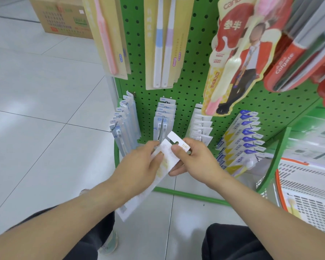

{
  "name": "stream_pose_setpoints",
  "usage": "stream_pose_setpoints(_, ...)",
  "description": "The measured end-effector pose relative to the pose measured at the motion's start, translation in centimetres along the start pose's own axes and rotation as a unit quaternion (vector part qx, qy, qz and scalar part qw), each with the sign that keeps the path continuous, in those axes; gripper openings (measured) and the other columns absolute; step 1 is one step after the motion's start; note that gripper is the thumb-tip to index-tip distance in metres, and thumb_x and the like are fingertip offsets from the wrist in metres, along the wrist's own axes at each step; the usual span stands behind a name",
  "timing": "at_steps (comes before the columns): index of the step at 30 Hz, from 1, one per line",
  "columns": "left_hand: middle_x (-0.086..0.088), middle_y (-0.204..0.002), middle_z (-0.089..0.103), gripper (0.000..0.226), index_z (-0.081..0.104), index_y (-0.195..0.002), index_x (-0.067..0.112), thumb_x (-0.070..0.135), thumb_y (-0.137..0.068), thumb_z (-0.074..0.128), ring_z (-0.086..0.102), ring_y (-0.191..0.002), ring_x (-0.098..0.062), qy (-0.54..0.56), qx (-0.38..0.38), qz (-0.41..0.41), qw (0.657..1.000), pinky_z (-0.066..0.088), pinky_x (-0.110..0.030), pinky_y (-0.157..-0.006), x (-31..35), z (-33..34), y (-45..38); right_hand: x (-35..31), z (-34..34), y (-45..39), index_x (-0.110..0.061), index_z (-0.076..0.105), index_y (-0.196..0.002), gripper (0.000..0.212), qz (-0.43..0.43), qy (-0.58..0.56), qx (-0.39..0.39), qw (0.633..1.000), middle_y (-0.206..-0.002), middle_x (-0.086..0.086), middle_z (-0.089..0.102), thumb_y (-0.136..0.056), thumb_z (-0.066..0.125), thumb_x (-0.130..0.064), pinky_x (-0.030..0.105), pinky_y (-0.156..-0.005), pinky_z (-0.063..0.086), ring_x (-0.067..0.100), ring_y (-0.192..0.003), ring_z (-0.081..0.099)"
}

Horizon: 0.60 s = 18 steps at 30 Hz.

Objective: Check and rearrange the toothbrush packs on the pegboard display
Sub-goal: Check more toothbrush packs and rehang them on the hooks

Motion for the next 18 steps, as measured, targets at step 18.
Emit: stream_pose_setpoints(18,0.013,-0.135,0.059,0.079,0.022,-0.155,0.039,-0.008,-0.095,0.041,0.056,-0.11,-0.005,0.012,0.002,0.135,0.991,0.049,-0.022,-0.094,4.5,-0.1,4.6,-5.1,-0.9,5.8,-0.006,0.058,-0.083,0.047,-0.085,0.037,0.09,0.992,-0.095,0.017,0.067,-0.088,0.067,-0.052,0.038,-0.063,0.063,0.024,-0.081,0.072)
Point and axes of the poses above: each hand's wrist, its own y-axis away from the middle knuckle, its own z-axis out of the palm, x = y × z, the point moved 9 cm from there along -y, towards the middle knuckle
